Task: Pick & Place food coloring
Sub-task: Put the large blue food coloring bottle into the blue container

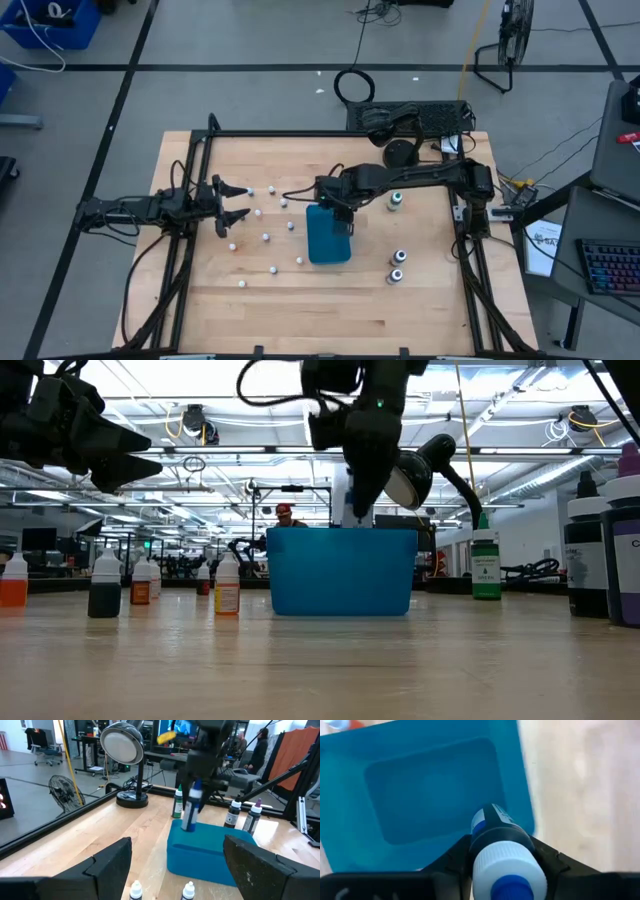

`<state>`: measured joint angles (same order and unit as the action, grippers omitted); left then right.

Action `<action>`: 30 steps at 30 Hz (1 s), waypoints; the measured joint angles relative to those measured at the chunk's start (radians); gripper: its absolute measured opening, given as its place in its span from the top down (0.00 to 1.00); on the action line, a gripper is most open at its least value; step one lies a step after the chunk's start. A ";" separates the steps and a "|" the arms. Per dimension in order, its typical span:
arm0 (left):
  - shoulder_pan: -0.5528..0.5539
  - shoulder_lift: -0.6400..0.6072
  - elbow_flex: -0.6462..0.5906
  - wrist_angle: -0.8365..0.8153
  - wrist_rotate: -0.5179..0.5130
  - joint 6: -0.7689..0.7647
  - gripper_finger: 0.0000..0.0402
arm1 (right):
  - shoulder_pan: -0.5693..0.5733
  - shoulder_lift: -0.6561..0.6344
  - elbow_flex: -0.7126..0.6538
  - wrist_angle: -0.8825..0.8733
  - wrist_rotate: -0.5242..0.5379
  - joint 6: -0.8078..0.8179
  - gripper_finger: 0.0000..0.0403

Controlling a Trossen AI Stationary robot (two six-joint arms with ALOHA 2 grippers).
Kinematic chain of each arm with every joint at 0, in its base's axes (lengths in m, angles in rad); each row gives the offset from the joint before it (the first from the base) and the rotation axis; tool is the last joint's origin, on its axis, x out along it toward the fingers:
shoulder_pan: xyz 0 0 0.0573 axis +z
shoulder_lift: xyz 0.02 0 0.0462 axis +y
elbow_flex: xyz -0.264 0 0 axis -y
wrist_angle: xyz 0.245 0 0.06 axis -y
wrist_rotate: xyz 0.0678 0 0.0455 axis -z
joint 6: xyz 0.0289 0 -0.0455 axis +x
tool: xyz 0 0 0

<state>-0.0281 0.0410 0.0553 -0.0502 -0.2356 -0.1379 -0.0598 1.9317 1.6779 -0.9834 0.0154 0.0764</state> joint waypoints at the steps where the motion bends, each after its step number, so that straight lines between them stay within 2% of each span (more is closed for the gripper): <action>1: 0.000 0.000 0.000 0.000 0.000 0.000 0.23 | -0.001 0.001 -0.016 0.026 -0.019 -0.004 0.70; 11: 0.000 0.000 0.000 0.000 0.000 0.000 0.23 | -0.013 0.001 -0.129 0.176 -0.021 -0.040 0.70; 19: 0.000 0.000 0.000 0.000 0.000 0.000 0.23 | -0.019 0.001 -0.194 0.231 -0.011 -0.048 0.70; 24: 0.000 0.000 0.000 0.000 0.000 0.000 0.23 | -0.019 0.001 -0.202 0.233 0.071 -0.070 0.70; 30: 0.000 0.000 0.000 0.000 0.000 0.000 0.23 | -0.025 0.001 -0.203 0.246 0.089 -0.072 0.70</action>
<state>-0.0281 0.0414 0.0555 -0.0501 -0.2356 -0.1379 -0.0851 1.9324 1.4746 -0.7378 0.1040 0.0040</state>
